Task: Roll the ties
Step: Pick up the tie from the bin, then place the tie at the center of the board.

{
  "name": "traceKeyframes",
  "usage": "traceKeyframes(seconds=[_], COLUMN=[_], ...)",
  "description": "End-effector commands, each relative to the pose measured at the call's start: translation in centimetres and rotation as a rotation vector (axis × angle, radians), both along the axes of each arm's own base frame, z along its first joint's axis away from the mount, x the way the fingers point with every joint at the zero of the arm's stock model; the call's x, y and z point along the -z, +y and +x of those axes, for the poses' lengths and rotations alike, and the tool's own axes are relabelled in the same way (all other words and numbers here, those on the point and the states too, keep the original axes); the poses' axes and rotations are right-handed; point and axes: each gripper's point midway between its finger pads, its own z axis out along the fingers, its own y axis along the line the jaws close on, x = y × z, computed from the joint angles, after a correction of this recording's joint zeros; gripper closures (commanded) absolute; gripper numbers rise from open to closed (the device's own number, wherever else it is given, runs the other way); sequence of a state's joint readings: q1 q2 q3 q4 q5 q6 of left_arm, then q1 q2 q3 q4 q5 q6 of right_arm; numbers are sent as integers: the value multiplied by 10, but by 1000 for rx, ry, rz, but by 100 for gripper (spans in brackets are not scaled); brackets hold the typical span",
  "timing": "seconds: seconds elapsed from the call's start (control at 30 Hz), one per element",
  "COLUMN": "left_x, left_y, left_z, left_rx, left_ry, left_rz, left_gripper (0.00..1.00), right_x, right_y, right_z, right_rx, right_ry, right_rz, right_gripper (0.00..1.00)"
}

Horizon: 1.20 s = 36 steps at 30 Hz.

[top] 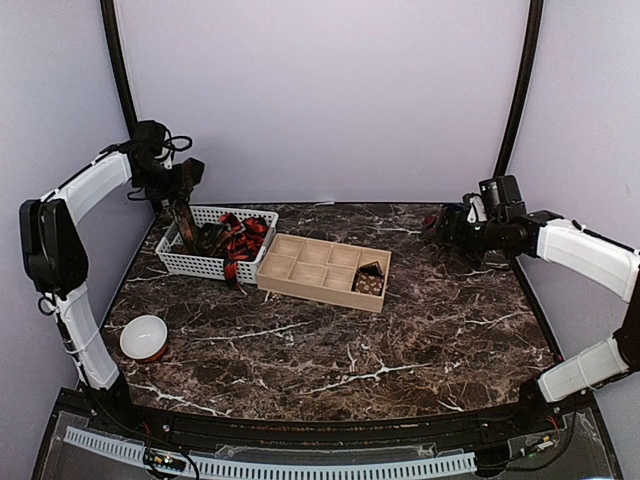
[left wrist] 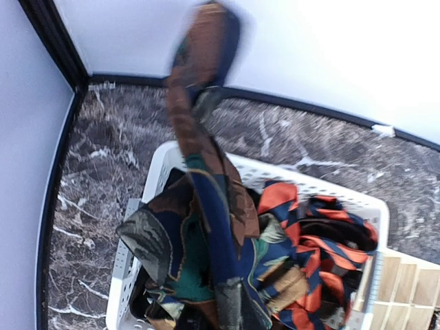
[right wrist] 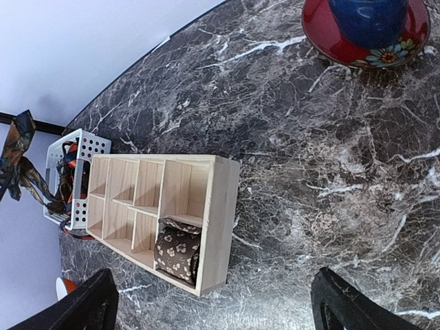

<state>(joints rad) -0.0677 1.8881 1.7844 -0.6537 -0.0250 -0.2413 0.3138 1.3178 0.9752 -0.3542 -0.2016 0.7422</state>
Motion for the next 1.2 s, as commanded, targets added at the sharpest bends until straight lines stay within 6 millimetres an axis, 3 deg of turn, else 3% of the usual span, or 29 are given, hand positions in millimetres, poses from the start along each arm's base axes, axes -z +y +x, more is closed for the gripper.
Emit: traceKeyframes(seconds=[0.0,0.17,0.3,0.37,0.6,0.77,0.87,0.93,1.03,1.17], left_x=[-88,-167,-233,-263,-369,-431,-450,-450,-433,-385], left_y=[-32,-93,-147,-165,-181,-174,-172,-174,-182,-203], left_z=[-15,-44,-88,-113,-202,-250,-274,-283,-284,-274], left_rx=[136,352,554,641,855,930,980,1014,1057,1104], left_ry=[-206,-408,-566,-635,-862,-982,-1011,-984,-885,-709], left_rz=[-36,-160,-267,-332,-610,-658,-674,-692,-725,-771], left_gripper=[100,100,100,100,100,100,100,100,100,100], right_x=[-33,-42,-51,-57,-72,-77,-78,-78,-77,-78], right_y=[7,16,22,23,27,31,34,36,38,34], right_z=[3,1,-4,-6,-12,-13,-13,-14,-15,-19], right_rx=[-61,-102,-135,-144,-172,-194,-205,-213,-224,-221], right_ry=[-103,-122,-141,-157,-191,-208,-210,-212,-208,-203], right_rz=[10,57,90,103,136,155,174,185,191,172], right_gripper=[2,2,2,2,2,2,2,1,1,1])
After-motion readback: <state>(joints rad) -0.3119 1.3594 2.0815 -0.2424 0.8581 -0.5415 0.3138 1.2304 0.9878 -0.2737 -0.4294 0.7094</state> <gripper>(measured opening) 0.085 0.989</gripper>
